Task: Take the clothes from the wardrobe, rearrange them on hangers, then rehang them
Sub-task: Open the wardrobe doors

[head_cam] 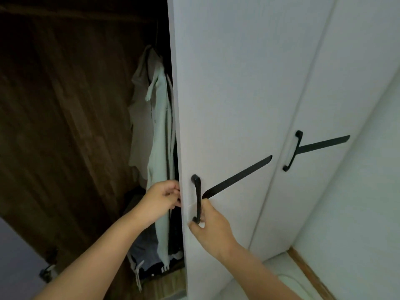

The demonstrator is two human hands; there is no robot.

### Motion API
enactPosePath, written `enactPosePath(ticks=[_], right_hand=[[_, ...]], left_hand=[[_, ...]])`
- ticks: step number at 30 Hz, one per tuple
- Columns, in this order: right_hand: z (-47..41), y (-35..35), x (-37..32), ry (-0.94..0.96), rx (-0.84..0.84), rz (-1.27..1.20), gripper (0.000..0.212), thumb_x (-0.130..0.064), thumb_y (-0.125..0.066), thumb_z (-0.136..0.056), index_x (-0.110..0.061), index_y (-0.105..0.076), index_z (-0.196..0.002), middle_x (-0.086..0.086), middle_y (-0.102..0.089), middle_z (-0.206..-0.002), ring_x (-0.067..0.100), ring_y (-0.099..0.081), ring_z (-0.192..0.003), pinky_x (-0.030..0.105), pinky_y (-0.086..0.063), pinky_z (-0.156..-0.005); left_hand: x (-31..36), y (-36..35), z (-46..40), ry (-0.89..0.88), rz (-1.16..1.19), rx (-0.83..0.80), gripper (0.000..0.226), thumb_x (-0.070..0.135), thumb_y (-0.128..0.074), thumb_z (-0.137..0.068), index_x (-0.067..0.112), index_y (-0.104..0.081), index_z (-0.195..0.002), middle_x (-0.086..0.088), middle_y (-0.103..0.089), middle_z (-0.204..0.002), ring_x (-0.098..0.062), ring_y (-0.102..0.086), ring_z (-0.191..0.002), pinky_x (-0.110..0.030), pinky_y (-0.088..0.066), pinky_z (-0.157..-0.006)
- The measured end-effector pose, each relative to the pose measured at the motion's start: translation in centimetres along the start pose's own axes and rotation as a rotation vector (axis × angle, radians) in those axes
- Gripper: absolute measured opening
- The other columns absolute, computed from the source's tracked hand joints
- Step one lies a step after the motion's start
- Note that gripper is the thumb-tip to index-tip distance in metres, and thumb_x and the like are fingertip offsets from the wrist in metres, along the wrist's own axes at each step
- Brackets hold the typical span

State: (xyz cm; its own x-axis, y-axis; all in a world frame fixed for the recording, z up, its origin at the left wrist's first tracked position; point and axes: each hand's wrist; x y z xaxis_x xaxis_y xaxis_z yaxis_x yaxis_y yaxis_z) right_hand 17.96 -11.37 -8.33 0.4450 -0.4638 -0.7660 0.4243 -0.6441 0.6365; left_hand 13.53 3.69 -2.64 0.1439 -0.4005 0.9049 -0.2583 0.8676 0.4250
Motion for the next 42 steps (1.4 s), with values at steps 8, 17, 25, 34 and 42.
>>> enactPosePath(ticks=[8, 17, 25, 34, 42], right_hand=[[7.1, 4.0, 2.7, 0.008, 0.054, 0.025, 0.025, -0.035, -0.061, -0.084, -0.03, -0.038, -0.093, -0.017, -0.048, -0.079, 0.004, -0.05, -0.073, 0.011, -0.038, -0.059], [15.1, 10.6, 7.7, -0.087, 0.167, 0.018, 0.038, -0.043, -0.069, -0.076, -0.029, -0.04, -0.097, -0.016, -0.053, -0.087, 0.003, -0.055, -0.078, 0.02, -0.048, -0.068], [18.9, 16.9, 13.2, -0.192, 0.321, 0.025, 0.038, -0.029, -0.07, -0.078, -0.028, -0.041, -0.102, -0.011, -0.059, -0.09, 0.002, -0.058, -0.075, 0.009, -0.04, -0.06], [19.8, 23.1, 17.9, -0.226, 0.471, -0.108, 0.048, -0.007, -0.063, -0.078, -0.013, -0.044, -0.122, -0.015, -0.06, -0.095, 0.003, -0.06, -0.079, 0.028, -0.051, -0.077], [18.9, 28.1, 20.4, -0.333, 0.476, -0.147, 0.033, -0.002, -0.061, -0.08, -0.019, -0.044, -0.104, -0.007, -0.056, -0.087, 0.018, -0.058, -0.084, 0.018, -0.047, -0.066]], left_hand=[[3.8, -5.3, 5.3, 0.043, -0.004, -0.069, 0.026, 0.002, -0.046, -0.093, 0.014, -0.068, -0.089, 0.001, -0.073, -0.086, -0.01, -0.07, -0.07, -0.022, -0.054, -0.066], [6.8, -15.5, 9.5, 0.013, 0.083, -0.165, 0.034, 0.0, -0.047, -0.093, 0.024, -0.068, -0.081, 0.009, -0.072, -0.076, -0.008, -0.07, -0.067, -0.016, -0.053, -0.059], [9.5, -24.9, 9.5, -0.168, 0.014, -0.281, 0.037, -0.003, -0.045, -0.092, 0.017, -0.059, -0.12, 0.01, -0.062, -0.108, 0.0, -0.058, -0.097, 0.0, -0.041, -0.076], [12.2, -32.7, 7.1, -0.375, -0.211, -0.367, 0.054, -0.006, -0.037, -0.093, 0.015, -0.032, -0.143, 0.004, -0.028, -0.149, -0.008, -0.029, -0.136, -0.013, -0.015, -0.111], [10.2, -33.4, 5.6, -0.313, -0.236, -0.358, 0.043, -0.004, -0.042, -0.091, 0.013, -0.05, -0.129, 0.003, -0.044, -0.13, -0.006, -0.045, -0.11, -0.01, -0.032, -0.091]])
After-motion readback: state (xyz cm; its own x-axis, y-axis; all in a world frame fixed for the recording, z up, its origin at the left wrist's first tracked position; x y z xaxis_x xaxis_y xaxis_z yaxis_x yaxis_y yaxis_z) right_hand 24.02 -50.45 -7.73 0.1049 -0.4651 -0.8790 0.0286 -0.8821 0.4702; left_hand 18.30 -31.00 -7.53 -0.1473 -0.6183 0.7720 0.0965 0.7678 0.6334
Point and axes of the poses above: each hand's wrist, its own z-axis away from the middle knuckle, its own y-axis out of the back of the hand, x = y × z
